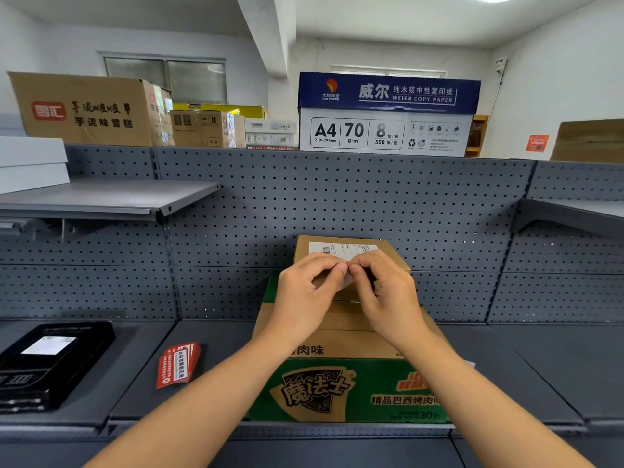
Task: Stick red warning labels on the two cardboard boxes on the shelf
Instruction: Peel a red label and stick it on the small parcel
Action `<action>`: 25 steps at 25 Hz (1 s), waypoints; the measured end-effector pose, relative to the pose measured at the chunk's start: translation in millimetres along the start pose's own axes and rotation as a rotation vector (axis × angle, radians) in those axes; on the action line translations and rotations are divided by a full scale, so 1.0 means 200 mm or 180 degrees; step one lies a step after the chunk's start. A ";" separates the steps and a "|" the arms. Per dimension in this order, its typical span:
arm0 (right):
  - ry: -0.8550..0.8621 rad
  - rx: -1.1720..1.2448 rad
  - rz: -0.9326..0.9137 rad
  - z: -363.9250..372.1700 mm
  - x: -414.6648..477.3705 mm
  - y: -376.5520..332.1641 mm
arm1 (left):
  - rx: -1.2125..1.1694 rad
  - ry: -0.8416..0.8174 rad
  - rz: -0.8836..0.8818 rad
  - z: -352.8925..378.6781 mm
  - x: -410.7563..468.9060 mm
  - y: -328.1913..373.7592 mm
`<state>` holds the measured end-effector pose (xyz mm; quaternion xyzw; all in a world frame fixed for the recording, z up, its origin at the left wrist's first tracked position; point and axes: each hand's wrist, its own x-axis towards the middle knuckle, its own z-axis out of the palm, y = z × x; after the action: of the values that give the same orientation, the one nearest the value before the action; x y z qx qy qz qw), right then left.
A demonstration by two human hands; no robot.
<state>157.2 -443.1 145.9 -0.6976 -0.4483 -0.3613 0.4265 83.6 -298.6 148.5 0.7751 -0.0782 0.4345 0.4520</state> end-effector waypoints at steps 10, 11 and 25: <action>0.0159 0.0338 0.0361 0.02 0.01 -0.02 | 0.0040 0.0060 0.0106 0.01 -0.02 -0.02; 0.0154 0.0347 0.0365 0.02 0.01 -0.02 | 0.0037 0.0055 0.0116 0.01 -0.02 -0.02; 0.0086 0.0492 0.0502 0.02 0.01 -0.01 | -0.0592 -0.0204 -0.0484 0.01 0.00 -0.02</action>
<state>157.0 -438.4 146.3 -0.6907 -0.4128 -0.3004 0.5121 87.0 -297.1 146.5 0.7470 -0.0736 0.3649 0.5508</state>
